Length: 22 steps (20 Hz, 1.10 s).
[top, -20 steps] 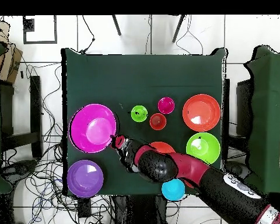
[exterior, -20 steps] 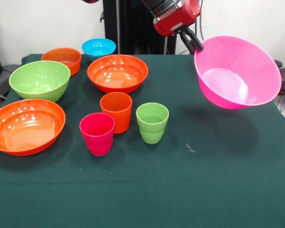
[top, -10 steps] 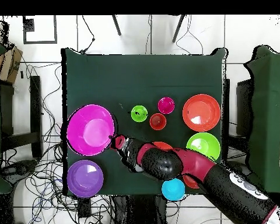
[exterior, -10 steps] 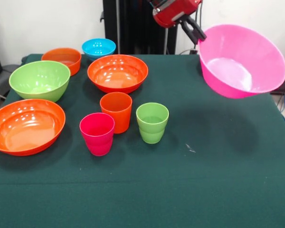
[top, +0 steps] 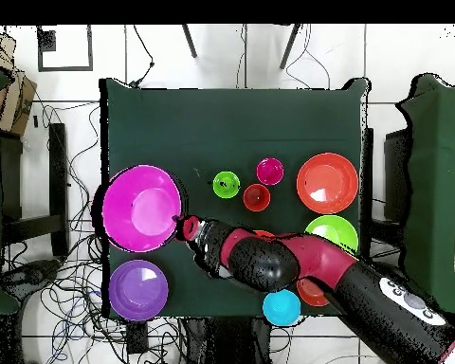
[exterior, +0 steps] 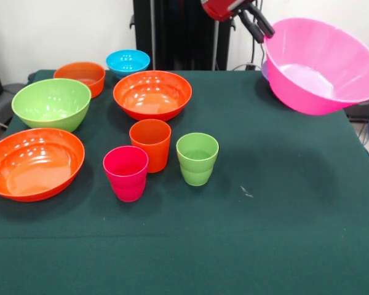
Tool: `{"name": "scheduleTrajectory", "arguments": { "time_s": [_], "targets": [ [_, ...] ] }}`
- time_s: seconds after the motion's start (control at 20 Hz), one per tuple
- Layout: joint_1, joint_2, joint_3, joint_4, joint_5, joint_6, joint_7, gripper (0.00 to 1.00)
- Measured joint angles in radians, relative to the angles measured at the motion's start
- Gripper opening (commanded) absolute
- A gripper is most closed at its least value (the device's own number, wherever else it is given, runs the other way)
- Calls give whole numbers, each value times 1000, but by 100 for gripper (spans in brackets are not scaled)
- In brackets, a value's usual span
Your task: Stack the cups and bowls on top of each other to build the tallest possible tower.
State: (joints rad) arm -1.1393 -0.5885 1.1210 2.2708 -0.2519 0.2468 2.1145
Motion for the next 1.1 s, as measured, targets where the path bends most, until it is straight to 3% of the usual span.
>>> {"name": "scheduleTrajectory", "arguments": {
  "time_s": [0.55,1.1],
  "targets": [
    [-56,-8,68,-25,8,100,0,0],
    [-111,34,94,-88,5,212,0,0]
  ]
}}
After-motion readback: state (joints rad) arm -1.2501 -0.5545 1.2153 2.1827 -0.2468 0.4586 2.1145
